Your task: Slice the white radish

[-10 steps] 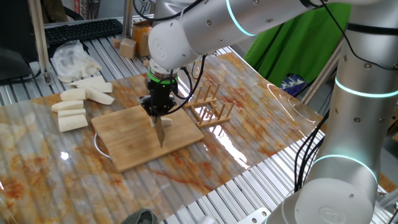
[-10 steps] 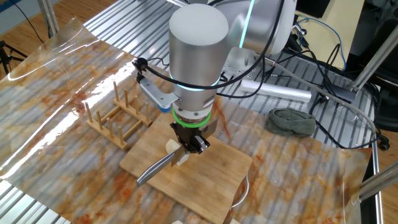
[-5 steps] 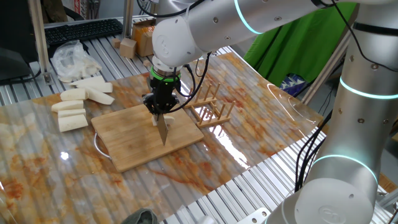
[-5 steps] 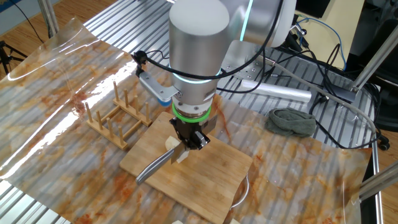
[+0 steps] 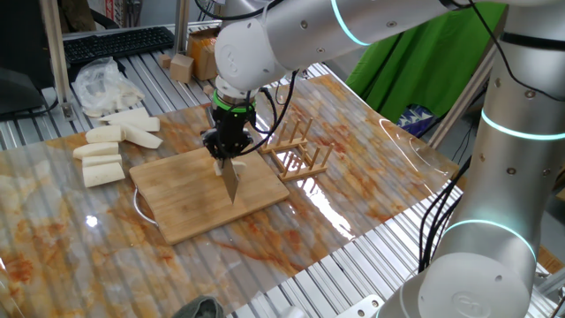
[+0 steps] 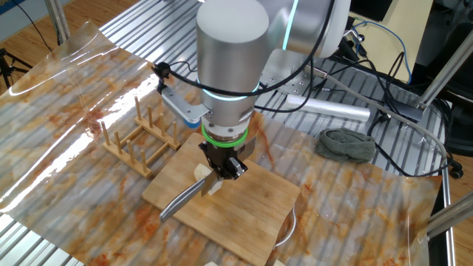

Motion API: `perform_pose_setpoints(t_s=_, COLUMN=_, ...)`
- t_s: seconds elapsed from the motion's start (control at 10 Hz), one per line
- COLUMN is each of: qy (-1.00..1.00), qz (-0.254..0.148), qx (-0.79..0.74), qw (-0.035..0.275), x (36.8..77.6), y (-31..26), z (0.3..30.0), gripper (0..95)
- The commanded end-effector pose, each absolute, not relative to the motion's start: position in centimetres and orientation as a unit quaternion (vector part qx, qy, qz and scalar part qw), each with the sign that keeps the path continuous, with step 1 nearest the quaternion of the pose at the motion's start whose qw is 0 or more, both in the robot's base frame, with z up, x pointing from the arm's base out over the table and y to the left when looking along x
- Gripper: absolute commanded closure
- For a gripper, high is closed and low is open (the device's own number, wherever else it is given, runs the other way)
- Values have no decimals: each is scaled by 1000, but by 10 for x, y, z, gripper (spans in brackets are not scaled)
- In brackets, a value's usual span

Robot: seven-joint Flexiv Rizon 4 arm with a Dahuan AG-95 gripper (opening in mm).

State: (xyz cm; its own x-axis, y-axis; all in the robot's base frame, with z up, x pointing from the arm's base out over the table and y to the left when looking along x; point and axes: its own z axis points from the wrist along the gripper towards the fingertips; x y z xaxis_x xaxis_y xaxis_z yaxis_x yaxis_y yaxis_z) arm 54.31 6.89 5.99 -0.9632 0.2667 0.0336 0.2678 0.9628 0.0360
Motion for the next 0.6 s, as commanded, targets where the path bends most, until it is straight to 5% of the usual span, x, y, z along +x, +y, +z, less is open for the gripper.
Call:
perform_pose_setpoints(t_s=0.1, qy=-990, qz=-20, qx=-139, qw=-3, x=547, y=78, z=24, gripper=950)
perform_pose_setpoints(t_s=0.6, qy=-989, qz=-22, qx=-144, qw=-7, x=547, y=82, z=8, gripper=950)
